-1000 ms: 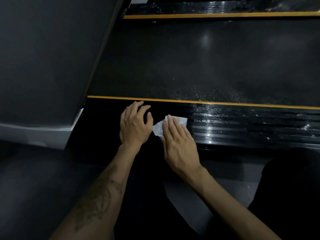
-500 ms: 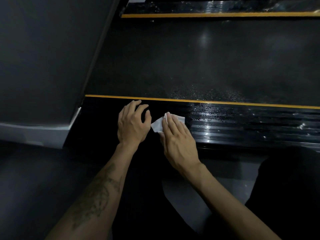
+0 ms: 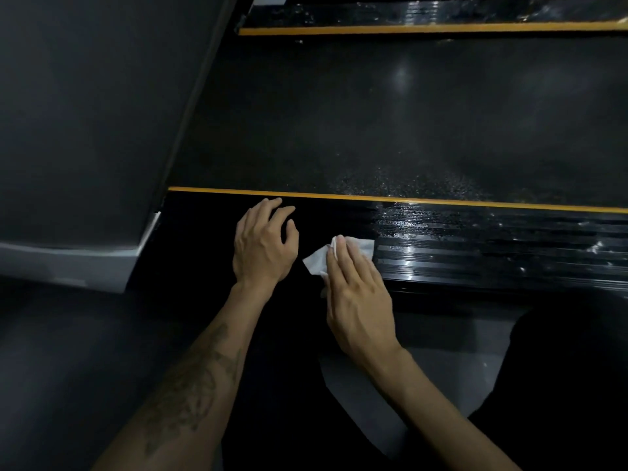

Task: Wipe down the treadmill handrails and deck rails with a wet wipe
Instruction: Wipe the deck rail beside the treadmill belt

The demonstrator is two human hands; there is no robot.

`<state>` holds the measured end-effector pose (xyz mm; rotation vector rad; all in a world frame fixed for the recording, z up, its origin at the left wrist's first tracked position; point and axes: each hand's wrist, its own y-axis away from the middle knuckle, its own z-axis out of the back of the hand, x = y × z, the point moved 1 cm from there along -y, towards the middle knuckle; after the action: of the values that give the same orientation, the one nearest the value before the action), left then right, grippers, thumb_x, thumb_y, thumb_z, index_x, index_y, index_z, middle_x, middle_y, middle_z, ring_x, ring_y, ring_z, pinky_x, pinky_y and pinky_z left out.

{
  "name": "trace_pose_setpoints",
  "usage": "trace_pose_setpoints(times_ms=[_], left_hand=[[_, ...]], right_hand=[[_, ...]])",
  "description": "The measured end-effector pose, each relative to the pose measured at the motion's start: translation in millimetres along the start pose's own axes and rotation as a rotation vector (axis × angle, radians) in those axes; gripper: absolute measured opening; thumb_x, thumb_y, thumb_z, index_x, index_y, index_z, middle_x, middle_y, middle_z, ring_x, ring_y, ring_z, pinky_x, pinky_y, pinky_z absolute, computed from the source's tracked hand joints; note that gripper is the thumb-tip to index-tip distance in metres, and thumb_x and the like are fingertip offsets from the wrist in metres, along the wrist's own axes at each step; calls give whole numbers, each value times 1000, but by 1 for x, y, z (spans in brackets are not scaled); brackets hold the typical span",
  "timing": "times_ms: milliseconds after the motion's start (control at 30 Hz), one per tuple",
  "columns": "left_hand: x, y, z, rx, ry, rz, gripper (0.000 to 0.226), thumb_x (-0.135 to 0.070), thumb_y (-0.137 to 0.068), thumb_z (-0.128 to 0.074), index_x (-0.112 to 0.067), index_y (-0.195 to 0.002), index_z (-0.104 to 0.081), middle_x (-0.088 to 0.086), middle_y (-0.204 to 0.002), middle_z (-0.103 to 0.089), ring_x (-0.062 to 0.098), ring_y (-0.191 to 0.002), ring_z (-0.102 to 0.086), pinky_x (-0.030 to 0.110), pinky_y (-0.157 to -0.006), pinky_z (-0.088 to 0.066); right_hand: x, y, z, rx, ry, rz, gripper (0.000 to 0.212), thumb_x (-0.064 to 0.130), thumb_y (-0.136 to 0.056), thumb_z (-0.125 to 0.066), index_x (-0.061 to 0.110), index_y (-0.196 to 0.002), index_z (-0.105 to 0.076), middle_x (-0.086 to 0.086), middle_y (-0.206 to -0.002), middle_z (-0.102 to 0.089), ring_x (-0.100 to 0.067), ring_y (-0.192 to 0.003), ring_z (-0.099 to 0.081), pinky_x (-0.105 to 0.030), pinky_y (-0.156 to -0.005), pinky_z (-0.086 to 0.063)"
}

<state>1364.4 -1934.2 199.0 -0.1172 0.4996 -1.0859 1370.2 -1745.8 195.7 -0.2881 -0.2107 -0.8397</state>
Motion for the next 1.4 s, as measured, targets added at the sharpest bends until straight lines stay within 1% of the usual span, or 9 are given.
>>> trace_pose_setpoints(times_ms=[167, 233, 367, 533, 733, 900, 1100, 1267, 1400], left_hand=[[1, -1, 0, 3, 6, 2, 33, -26, -100, -55, -16, -128, -69, 3, -138, -62, 23, -134, -52, 45, -109, -42], [1, -1, 0, 4, 2, 7, 33, -27, -100, -55, -16, -128, -69, 2, -138, -62, 23, -134, -52, 45, -109, -42], [0, 0, 0, -9, 4, 9, 32, -26, -100, -55, -17, -127, -70, 2, -138, -62, 23, -134, -52, 44, -110, -42], [-1, 0, 2, 2, 9, 8, 32, -26, -100, -55, -16, -127, -70, 3, -138, -62, 23, -133, -53, 43, -109, -42], [0, -1, 2, -2, 11, 19, 32, -27, -100, -54, -17, -127, -69, 1, -137, -62, 22, -131, -53, 42, -108, -41], [1, -1, 2, -3, 15, 15, 33, -28, -100, -53, -17, -127, -69, 2, -137, -62, 22, -132, -53, 43, -109, -42], [-1, -1, 3, -1, 6, 14, 32, -26, -100, -55, -16, -126, -70, 2, -137, -62, 23, -131, -54, 43, -108, -42], [-3, -1, 6, 1, 16, 9, 31, -23, -100, -56, -14, -126, -71, 3, -136, -63, 24, -129, -55, 43, -106, -43], [-3, 0, 5, -3, 11, 10, 31, -24, -100, -56, -15, -126, -71, 3, -137, -63, 23, -130, -55, 43, -106, -43]], right_hand=[[4, -12, -2, 54, -8, 118, 54, 25, -109, -29, 2, -158, -32, -15, -167, -24, -27, -157, -18, -43, -127, -20], [-3, -13, 0, 38, 8, 92, 53, 24, -109, -32, 3, -157, -34, -14, -167, -25, -26, -157, -19, -43, -126, -22], [-4, 14, -4, -69, 18, 47, 53, 24, -106, -31, 1, -153, -43, -16, -162, -36, -30, -153, -31, -45, -123, -31], [-4, -5, 0, 20, 38, 152, 55, 28, -109, -23, 4, -155, -40, -13, -165, -31, -28, -155, -25, -45, -124, -28], [-13, 9, -4, -126, 13, 26, 49, 26, -110, -32, 4, -151, -48, -13, -161, -40, -27, -152, -33, -45, -123, -31], [-7, -6, -4, -75, 31, 130, 47, 25, -110, -38, 4, -151, -47, -14, -161, -39, -28, -152, -33, -45, -123, -32], [-12, 20, -9, -131, 31, 91, 48, 25, -109, -36, 3, -150, -48, -14, -161, -40, -29, -152, -33, -45, -122, -33], [-5, -1, -5, -7, 37, 151, 50, 26, -111, -32, 4, -154, -41, -12, -165, -32, -27, -155, -26, -44, -123, -28], [-11, 16, -2, -94, 30, 56, 52, 27, -108, -31, 3, -151, -47, -14, -161, -38, -29, -153, -32, -44, -123, -32]])
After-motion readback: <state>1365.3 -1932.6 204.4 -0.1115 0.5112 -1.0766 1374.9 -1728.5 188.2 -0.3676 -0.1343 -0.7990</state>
